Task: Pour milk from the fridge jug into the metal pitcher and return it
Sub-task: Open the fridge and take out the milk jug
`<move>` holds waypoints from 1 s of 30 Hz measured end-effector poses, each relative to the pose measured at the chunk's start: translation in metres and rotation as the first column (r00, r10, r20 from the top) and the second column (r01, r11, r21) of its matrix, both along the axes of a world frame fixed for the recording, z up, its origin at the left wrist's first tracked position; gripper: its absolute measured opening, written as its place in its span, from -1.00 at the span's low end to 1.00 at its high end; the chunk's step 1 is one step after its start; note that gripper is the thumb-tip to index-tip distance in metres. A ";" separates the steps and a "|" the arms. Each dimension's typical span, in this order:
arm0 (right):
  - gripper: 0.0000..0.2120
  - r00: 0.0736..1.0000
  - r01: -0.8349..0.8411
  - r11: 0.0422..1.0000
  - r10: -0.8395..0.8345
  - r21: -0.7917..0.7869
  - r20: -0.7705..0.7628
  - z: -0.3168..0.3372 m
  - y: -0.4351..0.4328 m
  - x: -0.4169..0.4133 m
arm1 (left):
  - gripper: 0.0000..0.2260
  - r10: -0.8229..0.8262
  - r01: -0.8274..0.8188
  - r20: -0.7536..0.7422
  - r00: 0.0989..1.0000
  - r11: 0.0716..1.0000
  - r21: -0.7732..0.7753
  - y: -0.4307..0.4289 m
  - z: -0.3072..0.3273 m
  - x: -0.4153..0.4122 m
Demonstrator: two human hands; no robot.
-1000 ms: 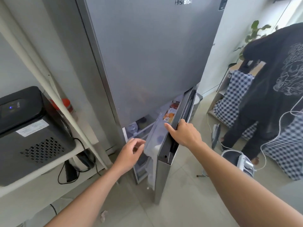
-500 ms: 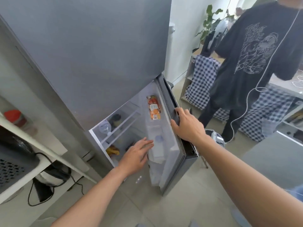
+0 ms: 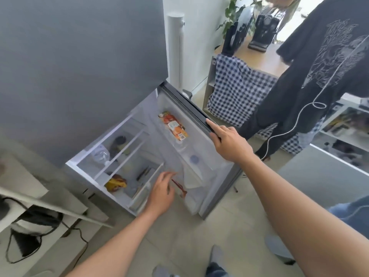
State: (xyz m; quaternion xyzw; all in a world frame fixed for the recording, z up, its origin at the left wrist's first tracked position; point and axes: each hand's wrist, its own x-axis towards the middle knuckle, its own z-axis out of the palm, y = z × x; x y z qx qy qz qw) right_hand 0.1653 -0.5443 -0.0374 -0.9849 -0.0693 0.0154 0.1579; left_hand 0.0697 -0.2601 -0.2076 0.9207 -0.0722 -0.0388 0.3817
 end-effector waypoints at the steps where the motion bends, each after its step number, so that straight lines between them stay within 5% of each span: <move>1: -0.47 1.000 -0.015 1.000 0.015 -0.007 0.002 0.001 -0.007 0.004 | -0.54 0.033 -0.034 -0.060 0.998 0.999 -0.013 -0.005 -0.003 0.001; 9: -0.41 0.998 -0.039 0.999 0.041 0.032 -0.051 -0.001 -0.047 0.032 | -0.63 0.176 -0.280 -0.399 0.900 0.935 -0.219 -0.069 -0.011 0.031; 14: -0.44 0.998 -0.060 0.997 0.061 0.039 -0.023 -0.007 -0.057 0.039 | -0.44 0.193 -0.357 -0.504 0.842 0.900 -0.251 -0.118 -0.014 0.062; 18: -0.44 0.997 -0.074 0.996 0.074 0.052 -0.008 -0.013 -0.061 0.043 | -0.31 0.277 -0.474 -0.547 0.790 0.842 -0.258 -0.137 -0.060 0.084; 22: -0.47 0.997 -0.076 0.995 0.077 0.062 0.000 -0.018 -0.060 0.045 | -0.49 0.378 -0.512 -0.474 0.795 0.837 -0.191 -0.141 -0.158 0.105; 26: -0.53 0.996 -0.085 0.994 0.085 0.075 0.005 -0.020 -0.060 0.045 | -0.49 0.515 -0.613 -0.442 0.735 0.782 -0.109 -0.173 -0.092 0.088; 30: -0.57 0.995 -0.096 0.991 0.095 0.092 0.018 -0.021 -0.062 0.045 | -0.80 0.581 -0.697 -0.479 0.658 0.710 -0.098 -0.206 -0.046 0.060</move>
